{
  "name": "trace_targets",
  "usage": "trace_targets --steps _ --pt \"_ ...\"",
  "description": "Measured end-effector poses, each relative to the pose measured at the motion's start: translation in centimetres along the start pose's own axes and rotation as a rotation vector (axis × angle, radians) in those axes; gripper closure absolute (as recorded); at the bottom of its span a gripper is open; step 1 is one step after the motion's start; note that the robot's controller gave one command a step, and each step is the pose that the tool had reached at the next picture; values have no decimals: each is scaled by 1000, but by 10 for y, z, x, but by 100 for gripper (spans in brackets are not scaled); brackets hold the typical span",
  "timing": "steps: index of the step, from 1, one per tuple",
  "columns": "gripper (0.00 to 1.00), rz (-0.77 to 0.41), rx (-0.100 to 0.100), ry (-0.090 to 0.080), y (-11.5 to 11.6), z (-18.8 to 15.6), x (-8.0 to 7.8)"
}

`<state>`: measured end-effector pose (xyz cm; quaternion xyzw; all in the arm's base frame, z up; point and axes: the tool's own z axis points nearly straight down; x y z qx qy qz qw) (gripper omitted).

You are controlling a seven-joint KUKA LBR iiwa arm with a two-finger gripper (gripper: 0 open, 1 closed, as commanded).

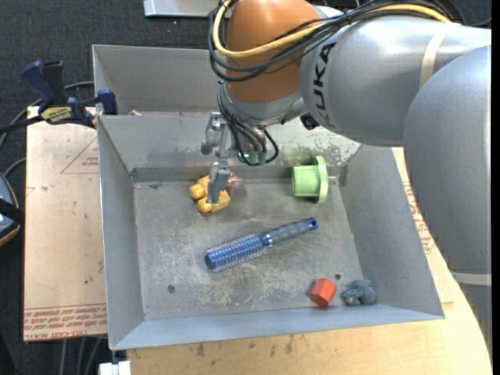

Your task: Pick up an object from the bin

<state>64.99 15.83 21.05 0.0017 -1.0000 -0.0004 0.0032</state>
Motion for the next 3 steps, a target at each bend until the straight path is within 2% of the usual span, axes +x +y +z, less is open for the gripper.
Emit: trace_targets --steps 1,2,3 --pt "0 85 -3 -20 -46 104 -5" --pt "0 126 -7 -15 -71 134 8" --pt "0 164 2 -2 -62 135 -8"
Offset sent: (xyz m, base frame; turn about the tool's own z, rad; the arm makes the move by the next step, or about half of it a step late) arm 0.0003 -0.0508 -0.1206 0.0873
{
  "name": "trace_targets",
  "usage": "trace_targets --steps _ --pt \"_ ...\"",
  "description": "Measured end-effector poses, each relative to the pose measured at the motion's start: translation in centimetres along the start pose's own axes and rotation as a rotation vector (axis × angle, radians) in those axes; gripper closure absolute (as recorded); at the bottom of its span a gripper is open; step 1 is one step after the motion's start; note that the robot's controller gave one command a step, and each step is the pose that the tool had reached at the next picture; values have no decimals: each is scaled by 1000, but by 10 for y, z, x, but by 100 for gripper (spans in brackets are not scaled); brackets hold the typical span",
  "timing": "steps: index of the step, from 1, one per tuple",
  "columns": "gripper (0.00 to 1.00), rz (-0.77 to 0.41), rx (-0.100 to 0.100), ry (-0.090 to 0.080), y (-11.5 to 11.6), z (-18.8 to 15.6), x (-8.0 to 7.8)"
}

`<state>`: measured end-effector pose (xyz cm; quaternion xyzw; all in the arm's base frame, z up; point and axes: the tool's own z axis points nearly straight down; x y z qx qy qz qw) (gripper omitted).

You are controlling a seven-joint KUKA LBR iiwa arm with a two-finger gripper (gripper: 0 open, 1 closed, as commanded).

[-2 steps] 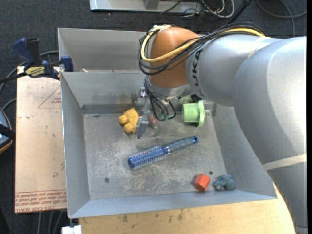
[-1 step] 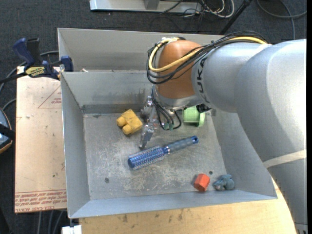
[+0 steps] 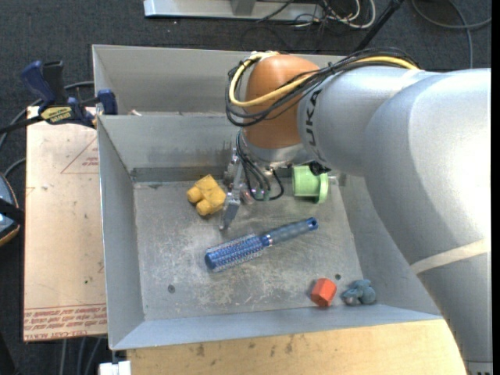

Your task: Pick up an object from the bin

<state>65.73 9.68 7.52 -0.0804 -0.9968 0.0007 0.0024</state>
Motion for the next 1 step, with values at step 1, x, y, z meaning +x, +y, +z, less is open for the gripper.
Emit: trace_targets --steps 1 --pt "0 164 -6 -9 2 -3 10"
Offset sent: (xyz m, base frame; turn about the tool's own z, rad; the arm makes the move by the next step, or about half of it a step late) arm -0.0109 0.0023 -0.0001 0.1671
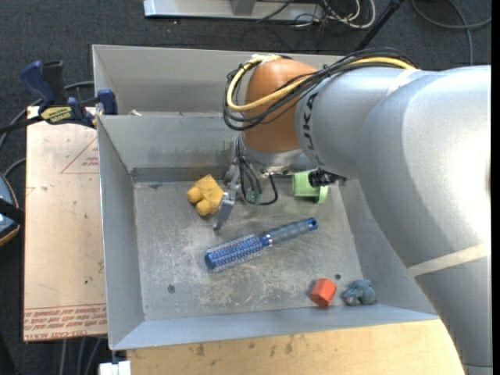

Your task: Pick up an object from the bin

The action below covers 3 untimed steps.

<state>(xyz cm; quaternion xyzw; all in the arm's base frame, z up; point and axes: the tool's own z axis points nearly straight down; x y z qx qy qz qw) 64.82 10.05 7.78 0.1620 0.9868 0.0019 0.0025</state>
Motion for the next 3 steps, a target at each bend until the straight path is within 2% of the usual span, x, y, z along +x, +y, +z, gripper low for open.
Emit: trace_targets --steps 1,2,3 --pt "0 64 -3 -5 -7 -1 7" --pt "0 79 -1 -9 -2 1 8" --pt "0 111 1 0 7 -1 3"
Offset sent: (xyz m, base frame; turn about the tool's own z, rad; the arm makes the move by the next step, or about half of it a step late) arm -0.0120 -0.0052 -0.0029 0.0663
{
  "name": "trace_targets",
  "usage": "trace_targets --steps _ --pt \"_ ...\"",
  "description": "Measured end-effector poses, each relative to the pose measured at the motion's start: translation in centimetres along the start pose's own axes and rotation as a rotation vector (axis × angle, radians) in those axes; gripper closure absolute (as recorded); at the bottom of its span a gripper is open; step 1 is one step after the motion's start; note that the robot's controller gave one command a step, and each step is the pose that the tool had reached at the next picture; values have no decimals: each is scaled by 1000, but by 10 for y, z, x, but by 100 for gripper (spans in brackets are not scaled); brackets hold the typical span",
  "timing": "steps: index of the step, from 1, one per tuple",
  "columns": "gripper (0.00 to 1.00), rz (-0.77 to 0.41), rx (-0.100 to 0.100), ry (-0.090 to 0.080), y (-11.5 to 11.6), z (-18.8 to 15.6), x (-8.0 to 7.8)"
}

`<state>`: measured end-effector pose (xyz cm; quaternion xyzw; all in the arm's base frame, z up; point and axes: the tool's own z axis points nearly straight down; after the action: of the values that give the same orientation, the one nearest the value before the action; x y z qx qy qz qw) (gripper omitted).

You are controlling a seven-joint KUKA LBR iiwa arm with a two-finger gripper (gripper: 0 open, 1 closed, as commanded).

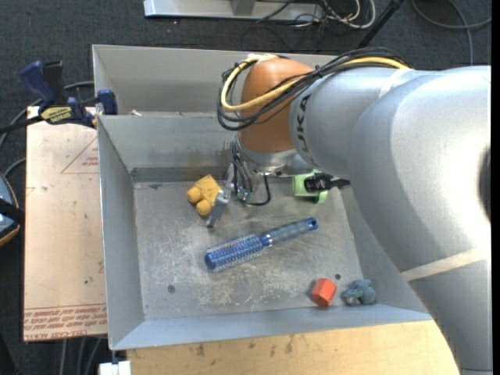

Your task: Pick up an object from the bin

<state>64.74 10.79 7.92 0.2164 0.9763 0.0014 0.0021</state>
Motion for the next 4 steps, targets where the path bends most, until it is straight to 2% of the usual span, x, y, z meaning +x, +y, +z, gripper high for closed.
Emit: trace_targets --steps 1,2,3,4 --pt "0 49 0 -1 3 1 1" --pt "0 199 1 3 3 0 -2" --pt "100 196 11 17 3 -1 1" --pt "100 204 -2 -2 7 -74 6"
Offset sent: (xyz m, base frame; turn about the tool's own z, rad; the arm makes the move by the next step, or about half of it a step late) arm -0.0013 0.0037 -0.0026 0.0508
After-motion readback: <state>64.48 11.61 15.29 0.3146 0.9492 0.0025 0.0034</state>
